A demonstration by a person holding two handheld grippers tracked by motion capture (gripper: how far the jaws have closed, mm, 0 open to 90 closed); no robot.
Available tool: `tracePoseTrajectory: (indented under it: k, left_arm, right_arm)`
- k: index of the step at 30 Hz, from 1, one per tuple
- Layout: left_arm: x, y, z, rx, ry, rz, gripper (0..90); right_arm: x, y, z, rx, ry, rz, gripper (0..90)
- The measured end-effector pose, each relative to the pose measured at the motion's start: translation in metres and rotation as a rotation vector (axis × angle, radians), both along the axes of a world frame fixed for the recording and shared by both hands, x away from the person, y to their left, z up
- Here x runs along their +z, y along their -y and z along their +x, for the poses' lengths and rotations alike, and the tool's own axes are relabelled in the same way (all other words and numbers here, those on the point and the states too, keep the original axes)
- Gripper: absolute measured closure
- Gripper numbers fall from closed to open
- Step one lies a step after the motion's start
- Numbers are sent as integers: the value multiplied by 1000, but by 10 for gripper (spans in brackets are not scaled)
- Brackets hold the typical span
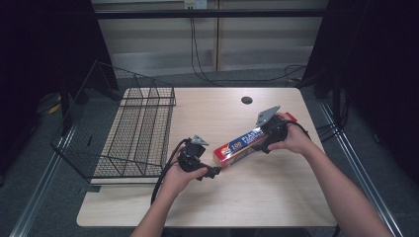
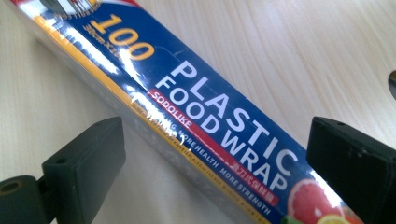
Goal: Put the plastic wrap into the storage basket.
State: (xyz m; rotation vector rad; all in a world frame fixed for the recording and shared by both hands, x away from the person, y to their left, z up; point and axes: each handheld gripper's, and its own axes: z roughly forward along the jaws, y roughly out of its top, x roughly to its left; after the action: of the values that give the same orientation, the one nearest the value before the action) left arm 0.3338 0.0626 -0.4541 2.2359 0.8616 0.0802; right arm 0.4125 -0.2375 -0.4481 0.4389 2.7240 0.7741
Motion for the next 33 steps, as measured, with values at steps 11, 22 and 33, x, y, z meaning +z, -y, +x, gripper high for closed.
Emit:
tracePoseTrajectory:
  k: [11,22,33]
  left_arm:
    - [0,-3,0,7,-4,-14,47]
    - [10,-6,-2,5,16,-12,50]
    - [11,-5,-4,4,15,-18,51]
  right_arm:
    - [-19,-11,5,36,6,-45,24]
    - [1,-14,-22,17,-205,-65,422]
    - [-2,-3,-37,-74,-226,-74,339]
